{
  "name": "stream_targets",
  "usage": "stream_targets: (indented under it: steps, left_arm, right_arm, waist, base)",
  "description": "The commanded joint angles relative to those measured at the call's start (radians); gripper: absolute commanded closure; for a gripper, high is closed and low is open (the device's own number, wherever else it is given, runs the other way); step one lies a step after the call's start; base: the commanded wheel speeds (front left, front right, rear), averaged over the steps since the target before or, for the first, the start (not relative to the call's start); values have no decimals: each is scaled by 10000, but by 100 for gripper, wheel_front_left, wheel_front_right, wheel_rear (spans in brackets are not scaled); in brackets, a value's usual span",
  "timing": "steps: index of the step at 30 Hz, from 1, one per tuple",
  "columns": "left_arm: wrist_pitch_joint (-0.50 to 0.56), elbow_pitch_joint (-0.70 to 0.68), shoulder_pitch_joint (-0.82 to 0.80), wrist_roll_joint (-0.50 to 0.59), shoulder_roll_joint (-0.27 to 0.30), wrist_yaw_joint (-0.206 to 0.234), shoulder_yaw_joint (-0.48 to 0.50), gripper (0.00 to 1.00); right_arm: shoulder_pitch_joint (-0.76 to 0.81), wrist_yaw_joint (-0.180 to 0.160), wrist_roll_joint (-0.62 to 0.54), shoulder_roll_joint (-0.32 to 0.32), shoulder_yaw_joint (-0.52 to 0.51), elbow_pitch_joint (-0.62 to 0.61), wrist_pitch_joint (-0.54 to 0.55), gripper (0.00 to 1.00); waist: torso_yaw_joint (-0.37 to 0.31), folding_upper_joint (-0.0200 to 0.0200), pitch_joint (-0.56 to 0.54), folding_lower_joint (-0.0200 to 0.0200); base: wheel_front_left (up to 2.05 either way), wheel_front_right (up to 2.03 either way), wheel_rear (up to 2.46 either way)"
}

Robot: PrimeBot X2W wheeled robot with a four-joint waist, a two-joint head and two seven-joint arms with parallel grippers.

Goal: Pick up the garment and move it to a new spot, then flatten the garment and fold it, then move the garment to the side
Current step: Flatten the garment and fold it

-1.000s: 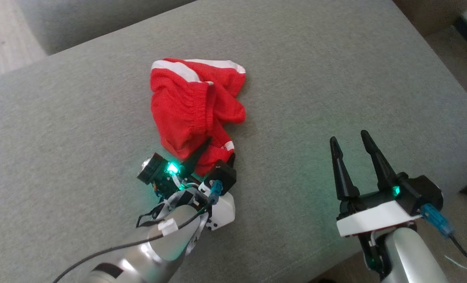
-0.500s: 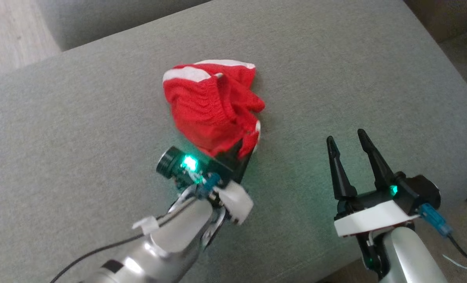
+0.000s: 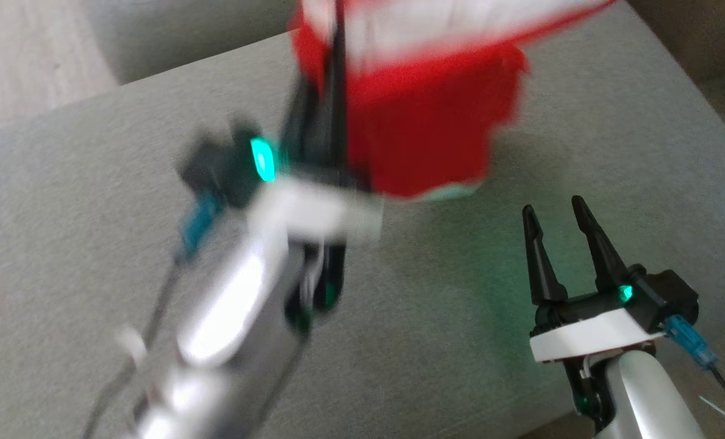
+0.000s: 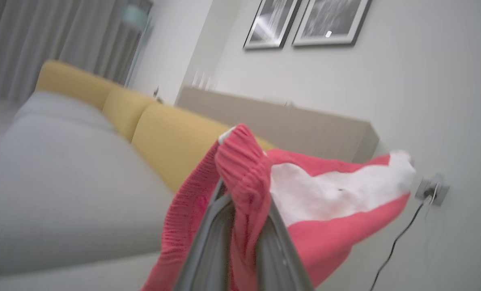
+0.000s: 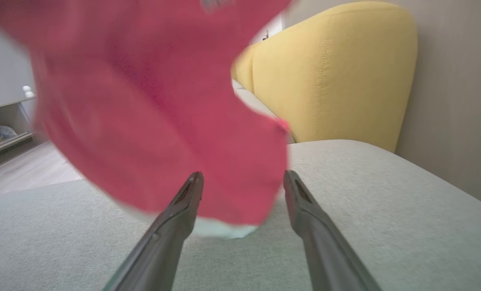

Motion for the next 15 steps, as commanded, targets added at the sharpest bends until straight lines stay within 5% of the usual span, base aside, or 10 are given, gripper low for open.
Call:
stream_targets:
  steps: [1, 8, 9, 10, 11, 15]
  left_arm:
    - [-37, -162, 272, 29, 122, -84, 204, 100]
    - [-38, 1163, 3212, 427, 122, -1472, 110, 100]
    - [-38, 1350, 3495, 474, 122, -1618, 121, 85]
    - [-38, 1514, 3744, 507, 122, -1779, 89, 18]
    - [-38, 1605, 3987, 427, 122, -1885, 104, 0]
    - [-39, 1856, 4608, 645, 150, -2082, 250, 0]
  right_arm:
    - [-151, 67, -20, -17, 189, -356, -24, 0]
    - [-263, 67, -151, -16, 97, -418, -24, 0]
    - [-272, 67, -166, -16, 88, -413, -24, 0]
    - [-265, 67, -179, -16, 83, -401, -24, 0]
    - [-251, 67, -193, -16, 85, -387, -24, 0]
    - [-157, 67, -224, -16, 46, -348, -24, 0]
  waist:
    - [189, 0, 68, 0]
    - [790, 0, 330, 0]
    - [854, 0, 329, 0]
    - [916, 0, 307, 0]
    - [966, 0, 282, 0]
    - [1126, 0, 150, 0]
  base:
    - [0, 0, 0]
    - [0, 0, 0]
    - [0, 0, 0]
    - [0, 0, 0]
    - [0, 0, 0]
    - [0, 0, 0]
